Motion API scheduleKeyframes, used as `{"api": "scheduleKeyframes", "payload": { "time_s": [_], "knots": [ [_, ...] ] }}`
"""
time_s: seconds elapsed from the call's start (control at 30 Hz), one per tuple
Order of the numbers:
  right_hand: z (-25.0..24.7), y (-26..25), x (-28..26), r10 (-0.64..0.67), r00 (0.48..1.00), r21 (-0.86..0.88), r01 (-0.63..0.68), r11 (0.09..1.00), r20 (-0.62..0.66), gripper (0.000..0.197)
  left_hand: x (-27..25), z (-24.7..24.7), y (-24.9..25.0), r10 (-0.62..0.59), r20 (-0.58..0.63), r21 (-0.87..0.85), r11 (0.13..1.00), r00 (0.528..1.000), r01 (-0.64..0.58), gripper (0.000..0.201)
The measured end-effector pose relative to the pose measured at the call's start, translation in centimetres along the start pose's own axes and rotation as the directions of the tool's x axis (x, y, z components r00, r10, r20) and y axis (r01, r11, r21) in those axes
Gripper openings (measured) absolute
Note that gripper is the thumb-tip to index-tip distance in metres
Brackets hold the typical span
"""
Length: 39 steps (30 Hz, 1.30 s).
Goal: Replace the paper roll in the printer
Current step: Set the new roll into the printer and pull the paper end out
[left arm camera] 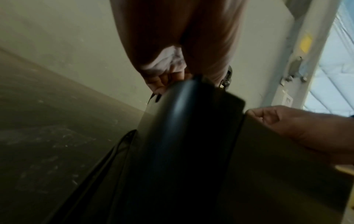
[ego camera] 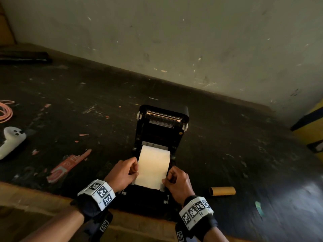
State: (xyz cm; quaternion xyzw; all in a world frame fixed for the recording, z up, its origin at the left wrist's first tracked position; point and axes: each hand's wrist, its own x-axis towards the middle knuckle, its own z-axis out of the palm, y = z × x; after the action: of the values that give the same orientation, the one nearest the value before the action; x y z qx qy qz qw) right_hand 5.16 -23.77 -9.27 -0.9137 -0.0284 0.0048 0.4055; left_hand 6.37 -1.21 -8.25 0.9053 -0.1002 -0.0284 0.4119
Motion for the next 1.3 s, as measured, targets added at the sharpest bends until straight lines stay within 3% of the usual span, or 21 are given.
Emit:
{"api": "scheduleKeyframes", "payload": {
  "time_s": [0.17, 0.27, 0.43, 0.57, 0.67, 0.83, 1.0, 1.17, 1.3],
  "knots": [
    [-0.6, 0.0, 0.1, 0.011, 1.0, 0.087, -0.013, 0.996, 0.02, 0.019, -0.1, -0.5, 0.1, 0.01, 0.018, -0.068, 0.998, 1.0, -0.009, 0.015],
    [-0.7, 0.0, 0.2, 0.016, 1.0, 0.097, -0.019, 0.995, 0.026, 0.019, 0.1, -1.0, 0.1, -0.003, 0.056, -0.075, 0.997, 0.998, 0.007, 0.015],
    [-1.1, -0.3, 0.3, 0.009, 0.994, 0.085, -0.018, 0.996, 0.108, 0.02, 0.2, -0.7, 0.1, -0.02, -0.007, -0.065, 0.998, 1.0, 0.019, 0.015],
    [-1.2, 0.0, 0.8, 0.039, 0.997, 0.177, -0.05, 0.983, 0.063, 0.021, 0.4, -1.5, 0.3, -0.027, 0.111, -0.022, 0.999, 0.993, 0.029, 0.016],
    [-0.9, 0.1, 0.7, 0.027, 0.997, 0.135, -0.036, 0.99, 0.068, 0.023, 0.3, -1.7, 0.2, -0.016, 0.136, -0.033, 0.999, 0.991, 0.02, 0.016],
    [-1.0, -0.1, 0.6, 0.024, 0.995, 0.09, -0.033, 0.995, 0.093, 0.02, 0.1, -1.2, -0.1, -0.021, -0.005, -0.091, 0.996, 1.0, 0.02, 0.016],
    [-0.6, 0.1, 0.1, 0.004, 1.0, 0.153, -0.008, 0.988, 0.024, 0.022, -0.5, -1.5, -0.2, -0.013, 0.092, -0.079, 0.997, 0.996, 0.02, 0.019],
    [-0.2, 0.2, -0.4, 0.004, 1.0, 0.081, -0.006, 0.997, 0.021, 0.014, -0.7, -1.2, 0.0, 0.026, 0.009, -0.104, 0.994, 1.0, -0.025, 0.018],
    [-0.5, 0.0, -0.9, -0.013, 0.999, 0.068, 0.01, 0.998, 0.044, 0.014, -0.8, -1.3, 0.5, 0.058, 0.117, -0.035, 0.998, 0.991, -0.054, 0.013]
  ]
}}
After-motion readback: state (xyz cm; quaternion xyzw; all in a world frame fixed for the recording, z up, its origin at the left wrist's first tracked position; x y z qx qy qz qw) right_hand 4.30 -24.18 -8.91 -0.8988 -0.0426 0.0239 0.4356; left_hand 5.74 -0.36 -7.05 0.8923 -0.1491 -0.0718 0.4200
